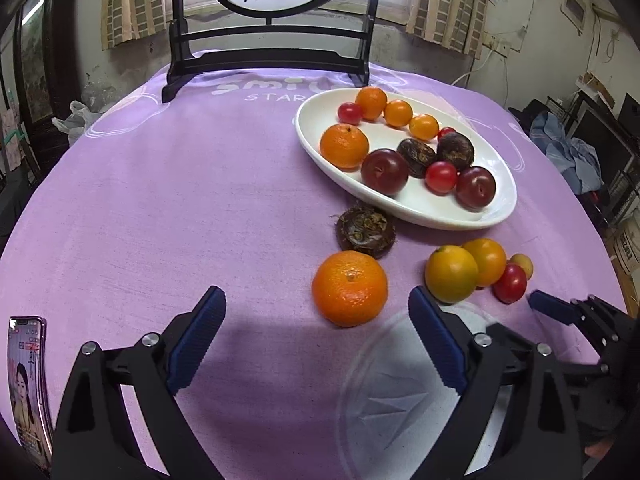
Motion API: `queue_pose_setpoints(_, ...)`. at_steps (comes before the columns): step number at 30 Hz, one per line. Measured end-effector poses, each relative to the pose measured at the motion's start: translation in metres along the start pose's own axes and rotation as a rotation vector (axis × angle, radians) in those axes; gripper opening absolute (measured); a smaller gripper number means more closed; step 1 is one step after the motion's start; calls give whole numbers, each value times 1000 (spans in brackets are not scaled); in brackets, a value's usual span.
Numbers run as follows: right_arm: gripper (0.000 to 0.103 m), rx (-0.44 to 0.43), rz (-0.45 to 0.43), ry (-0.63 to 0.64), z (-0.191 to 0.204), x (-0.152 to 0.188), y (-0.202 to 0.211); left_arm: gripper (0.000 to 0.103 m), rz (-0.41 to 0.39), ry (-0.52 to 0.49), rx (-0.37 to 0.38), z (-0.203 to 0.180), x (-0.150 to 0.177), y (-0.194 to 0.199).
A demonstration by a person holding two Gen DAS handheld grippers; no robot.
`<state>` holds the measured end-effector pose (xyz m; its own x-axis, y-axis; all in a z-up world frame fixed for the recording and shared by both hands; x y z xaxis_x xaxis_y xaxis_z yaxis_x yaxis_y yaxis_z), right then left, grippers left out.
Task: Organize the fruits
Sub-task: 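Carry a red tomato to the plate with right tool while left tool carries an orange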
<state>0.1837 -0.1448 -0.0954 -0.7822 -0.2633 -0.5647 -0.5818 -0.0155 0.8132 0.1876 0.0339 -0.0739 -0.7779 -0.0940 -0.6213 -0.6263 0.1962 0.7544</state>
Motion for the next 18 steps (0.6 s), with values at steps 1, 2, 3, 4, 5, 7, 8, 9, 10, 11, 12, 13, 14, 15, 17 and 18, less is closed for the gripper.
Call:
queue_pose_setpoints(1, 65, -3, 3, -6, -1, -2, -2, 90, 4, 2, 2, 0, 0, -1)
queue_pose_setpoints(2, 64, -2, 3, -6, 0, -5, -3, 90, 7, 6, 1, 1, 0, -2)
queue_pose_setpoints(3, 61, -4, 0, -5, 1, -7, -5, 90, 10, 10, 0, 2, 1, -2)
queue_pose_setpoints(4, 56, -9, -3, -6, 1, -9, -6, 90, 16, 18, 0, 4, 1, -4)
queue_pose_setpoints(5, 54, -15, -6, -9, 2, -12, -8, 90, 20, 25, 1, 6, 1, -5)
queue_pose_setpoints(7, 43, -15, -5, -10, 4, -18, -10, 90, 29, 36, 5, 8, 2, -7)
queue_pose_setpoints(8, 42, -15, -6, -9, 4, -20, -11, 90, 34, 39, 5, 9, 2, -8)
queue_pose_setpoints(9, 39, -16, -7, -13, 5, -21, -11, 90, 40, 42, 6, 10, 3, -10)
queue_pose_setpoints(10, 32, -15, -8, -22, 3, -21, -11, 90, 44, 43, 6, 10, 4, -11)
queue_pose_setpoints(11, 32, -16, -10, -32, 2, -20, -11, 90, 48, 45, 6, 11, 4, -12)
queue_pose_setpoints(12, 32, -23, -8, -38, 1, -19, -9, 90, 49, 48, 6, 12, 4, -13)
queue_pose_setpoints(13, 32, -31, -5, -43, 0, -17, -7, 90, 48, 51, 4, 12, 4, -13)
queue_pose_setpoints(14, 32, -38, -3, -48, -1, -14, -4, 90, 46, 51, 2, 12, 4, -14)
queue_pose_setpoints(15, 31, -38, -4, -53, -2, -11, -1, 90, 45, 50, 1, 12, 4, -14)
queue_pose_setpoints(17, 32, -20, -11, -68, -7, -5, 6, 90, 48, 48, -2, 12, 5, -15)
queue_pose_setpoints(18, 32, -18, -13, -73, -9, -2, 8, 90, 49, 46, -3, 12, 5, -15)
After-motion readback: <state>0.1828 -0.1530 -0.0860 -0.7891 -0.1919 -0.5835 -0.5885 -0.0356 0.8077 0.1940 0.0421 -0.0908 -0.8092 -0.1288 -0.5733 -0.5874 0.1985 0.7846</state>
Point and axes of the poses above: each gripper's, at about its wrist camera, not at the fingertips, and y roughly against the way its jaws point, z to its left, x to its underside, the point moved 6 cm from there along -y, roughly the way its jaws point, and after that the axes turned 9 degrees about x, right-handed, at the moved point
